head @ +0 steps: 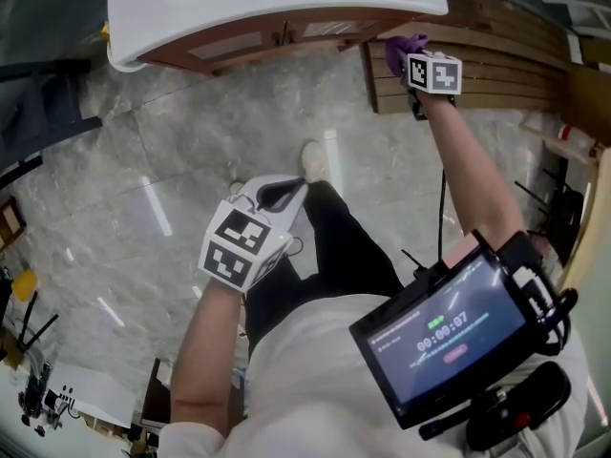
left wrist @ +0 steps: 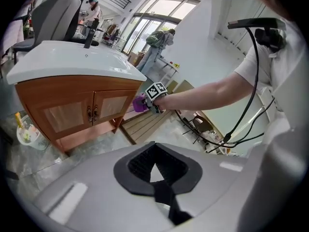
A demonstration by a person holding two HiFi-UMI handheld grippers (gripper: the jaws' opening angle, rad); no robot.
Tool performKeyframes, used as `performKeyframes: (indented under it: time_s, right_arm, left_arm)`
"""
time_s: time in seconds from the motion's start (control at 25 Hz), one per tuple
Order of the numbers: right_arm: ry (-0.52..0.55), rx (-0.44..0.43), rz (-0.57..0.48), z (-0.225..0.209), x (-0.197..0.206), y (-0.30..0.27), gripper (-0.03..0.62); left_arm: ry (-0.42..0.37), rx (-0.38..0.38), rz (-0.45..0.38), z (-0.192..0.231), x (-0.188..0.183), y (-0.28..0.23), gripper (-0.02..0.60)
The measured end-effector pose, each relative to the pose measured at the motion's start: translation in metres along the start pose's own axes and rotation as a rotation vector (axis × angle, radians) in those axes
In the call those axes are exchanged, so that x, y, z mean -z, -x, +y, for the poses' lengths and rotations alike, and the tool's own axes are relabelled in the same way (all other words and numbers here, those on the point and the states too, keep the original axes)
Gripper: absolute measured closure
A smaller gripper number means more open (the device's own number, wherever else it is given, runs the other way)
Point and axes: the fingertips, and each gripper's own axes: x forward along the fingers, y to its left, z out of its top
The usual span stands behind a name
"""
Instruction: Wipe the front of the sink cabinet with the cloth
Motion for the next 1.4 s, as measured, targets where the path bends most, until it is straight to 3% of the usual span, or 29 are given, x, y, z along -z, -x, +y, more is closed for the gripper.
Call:
performKeyframes:
  time_s: [0.12, 0.28, 0.76, 1.4]
  right_arm:
    - [0.027, 0.029, 0.016, -0.025, -0.006, -0.013, 0.522]
    - [0.045, 0.022, 0.008, -0.025, -0.016, -0.027, 0.522]
    - [0.095, -0.114, -0.006, 0.063, -0.039, -0.048, 0.522]
    - [0.132, -0.159, -0.013, 0.151, -0.045, -0.061, 0.522]
  left_arm:
    - [0.013, -0.01, -0.003, 0.0, -0.01, -0.014, 0.577]
    - [0.019, -0.023, 0.005, 0.0, -0.013, -0.025, 0.577]
    - [0.04, -0.052, -0.013, 0.006, -0.014, -0.013, 0.577]
    - [0.07, -0.082, -0.051, 0.025, 0.021, 0.035, 0.577]
